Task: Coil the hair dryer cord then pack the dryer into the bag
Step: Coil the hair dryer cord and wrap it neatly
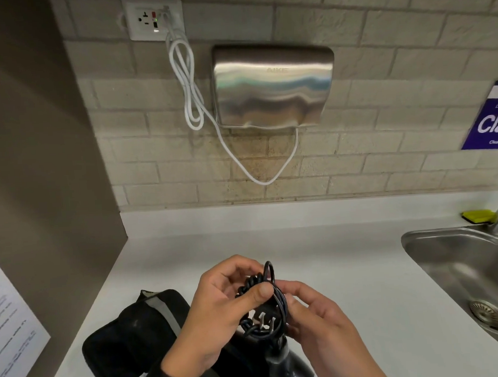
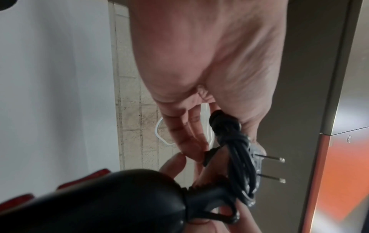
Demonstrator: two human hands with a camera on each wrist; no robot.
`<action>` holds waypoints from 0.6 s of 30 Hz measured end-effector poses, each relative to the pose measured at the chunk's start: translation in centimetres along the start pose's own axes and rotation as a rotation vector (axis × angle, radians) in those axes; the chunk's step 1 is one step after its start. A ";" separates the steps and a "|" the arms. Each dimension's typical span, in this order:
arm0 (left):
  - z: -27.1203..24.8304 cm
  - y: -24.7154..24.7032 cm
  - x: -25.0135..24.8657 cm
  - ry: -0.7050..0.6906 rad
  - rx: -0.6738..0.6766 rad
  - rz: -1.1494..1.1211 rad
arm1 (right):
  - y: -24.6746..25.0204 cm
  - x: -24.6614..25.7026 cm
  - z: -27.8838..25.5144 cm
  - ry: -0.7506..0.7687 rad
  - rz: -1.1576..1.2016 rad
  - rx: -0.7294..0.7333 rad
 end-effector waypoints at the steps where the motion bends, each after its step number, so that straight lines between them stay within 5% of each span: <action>1: 0.0 0.0 0.1 0.015 -0.005 0.000 | 0.1 0.0 -0.1 0.003 0.006 0.003; 12: 0.0 -0.8 -0.2 0.123 0.039 0.001 | -0.3 0.0 -1.2 0.113 -0.306 0.050; 18: 0.1 -0.9 -0.2 0.120 0.044 0.023 | -0.7 0.4 -2.8 0.473 -0.554 -0.237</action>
Point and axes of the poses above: each hand's wrist, its own z-axis towards the middle knuckle, its own y-axis out of the back of the hand, x = y × z, the point moved 4 cm from there along z, towards the middle knuckle, and after that the axes turned 14 degrees about z, right-handed, at the moved point
